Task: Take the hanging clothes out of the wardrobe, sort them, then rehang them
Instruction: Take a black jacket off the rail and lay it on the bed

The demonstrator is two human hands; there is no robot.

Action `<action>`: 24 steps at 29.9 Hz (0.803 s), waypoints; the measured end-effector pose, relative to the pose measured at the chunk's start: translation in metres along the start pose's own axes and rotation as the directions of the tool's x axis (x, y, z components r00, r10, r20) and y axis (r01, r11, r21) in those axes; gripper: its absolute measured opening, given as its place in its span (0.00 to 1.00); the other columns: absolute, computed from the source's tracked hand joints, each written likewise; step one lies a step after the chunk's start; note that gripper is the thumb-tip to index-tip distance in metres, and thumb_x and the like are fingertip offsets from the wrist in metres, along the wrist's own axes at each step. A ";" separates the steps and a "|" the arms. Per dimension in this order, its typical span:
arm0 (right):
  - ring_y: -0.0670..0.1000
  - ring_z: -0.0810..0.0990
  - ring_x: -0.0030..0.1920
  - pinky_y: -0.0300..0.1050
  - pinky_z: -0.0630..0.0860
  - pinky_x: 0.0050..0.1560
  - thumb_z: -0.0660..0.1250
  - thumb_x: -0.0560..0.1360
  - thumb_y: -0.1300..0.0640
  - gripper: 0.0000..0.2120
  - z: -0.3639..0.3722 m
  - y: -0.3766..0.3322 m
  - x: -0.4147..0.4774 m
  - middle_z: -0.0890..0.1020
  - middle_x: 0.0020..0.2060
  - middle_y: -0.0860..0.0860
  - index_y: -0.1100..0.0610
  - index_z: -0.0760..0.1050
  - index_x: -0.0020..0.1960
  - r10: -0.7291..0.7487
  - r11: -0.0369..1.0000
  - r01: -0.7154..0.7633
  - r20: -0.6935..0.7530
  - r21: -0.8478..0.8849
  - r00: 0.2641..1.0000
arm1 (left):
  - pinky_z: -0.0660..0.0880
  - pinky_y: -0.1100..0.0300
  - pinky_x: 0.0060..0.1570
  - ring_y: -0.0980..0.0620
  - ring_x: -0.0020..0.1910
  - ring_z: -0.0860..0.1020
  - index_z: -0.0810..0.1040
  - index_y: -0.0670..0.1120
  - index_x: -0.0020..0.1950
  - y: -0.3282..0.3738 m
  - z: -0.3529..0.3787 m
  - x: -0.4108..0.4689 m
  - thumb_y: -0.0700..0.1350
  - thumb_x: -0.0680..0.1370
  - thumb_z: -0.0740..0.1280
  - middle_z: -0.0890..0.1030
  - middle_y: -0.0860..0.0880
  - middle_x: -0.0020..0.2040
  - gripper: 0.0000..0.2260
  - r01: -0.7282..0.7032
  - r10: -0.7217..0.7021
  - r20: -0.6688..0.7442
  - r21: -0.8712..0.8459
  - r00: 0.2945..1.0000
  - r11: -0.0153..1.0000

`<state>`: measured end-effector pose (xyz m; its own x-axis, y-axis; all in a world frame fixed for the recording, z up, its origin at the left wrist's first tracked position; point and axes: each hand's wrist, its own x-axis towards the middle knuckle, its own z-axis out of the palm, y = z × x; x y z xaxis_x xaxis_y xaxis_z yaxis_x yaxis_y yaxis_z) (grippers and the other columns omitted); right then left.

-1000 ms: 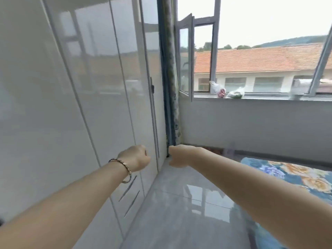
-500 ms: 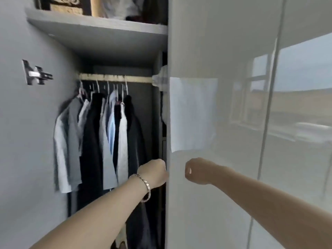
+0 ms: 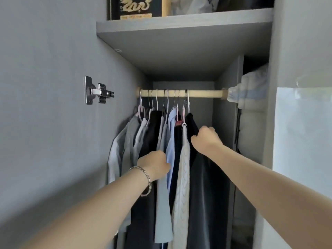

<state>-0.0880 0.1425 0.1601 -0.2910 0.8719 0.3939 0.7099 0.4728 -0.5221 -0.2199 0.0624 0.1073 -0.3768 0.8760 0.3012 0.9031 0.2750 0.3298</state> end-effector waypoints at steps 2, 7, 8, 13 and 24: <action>0.60 0.72 0.60 0.46 0.72 0.54 0.58 0.77 0.60 0.13 -0.001 -0.009 0.032 0.71 0.60 0.61 0.66 0.69 0.58 0.040 0.999 -0.039 0.035 -0.034 0.999 | 0.66 0.62 0.31 0.51 0.27 0.69 0.64 0.46 0.27 -0.005 -0.008 0.022 0.43 0.76 0.57 0.73 0.49 0.28 0.16 -0.027 0.028 0.038 -0.009 0.999 1.000; 0.51 0.70 0.33 0.40 0.64 0.28 0.58 0.77 0.61 0.12 0.012 -0.008 0.090 0.68 0.33 0.53 0.60 0.63 0.35 0.106 0.993 -0.111 0.086 0.046 0.991 | 0.77 0.62 0.44 0.54 0.27 0.77 0.74 0.45 0.32 0.000 -0.010 0.049 0.47 0.76 0.57 0.77 0.49 0.25 0.15 -0.086 0.085 0.248 -0.008 0.965 0.996; 0.51 0.70 0.33 0.40 0.66 0.29 0.58 0.77 0.61 0.09 0.015 -0.008 0.096 0.70 0.34 0.54 0.62 0.67 0.38 0.126 0.988 -0.133 0.096 0.074 0.987 | 0.77 0.62 0.43 0.54 0.27 0.77 0.74 0.45 0.32 0.001 -0.008 0.052 0.47 0.76 0.57 0.77 0.49 0.25 0.15 -0.091 0.089 0.274 -0.004 0.958 0.996; 0.58 0.76 0.53 0.41 0.68 0.44 0.61 0.79 0.57 0.10 0.024 -0.001 0.114 0.76 0.51 0.61 0.65 0.73 0.49 0.108 0.983 -0.110 0.019 0.147 0.994 | 0.74 0.65 0.38 0.55 0.27 0.77 0.74 0.45 0.33 0.002 -0.001 0.059 0.46 0.77 0.57 0.77 0.49 0.26 0.14 -0.088 0.086 0.310 -0.008 0.947 0.996; 0.60 0.74 0.63 0.45 0.71 0.54 0.62 0.79 0.54 0.21 -0.024 -0.005 0.116 0.75 0.63 0.61 0.66 0.69 0.65 0.144 0.947 -0.101 -0.121 0.304 0.982 | 0.71 0.67 0.27 0.54 0.22 0.76 0.74 0.42 0.35 -0.003 -0.012 0.047 0.44 0.78 0.57 0.78 0.47 0.27 0.14 0.048 -0.015 0.302 -0.101 0.953 0.994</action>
<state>-0.1100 0.2380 0.2266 -0.1065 0.9089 0.4033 0.5071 0.3985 -0.7642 -0.2428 0.0983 0.1309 -0.3108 0.9504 0.0119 0.8587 0.2754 0.4323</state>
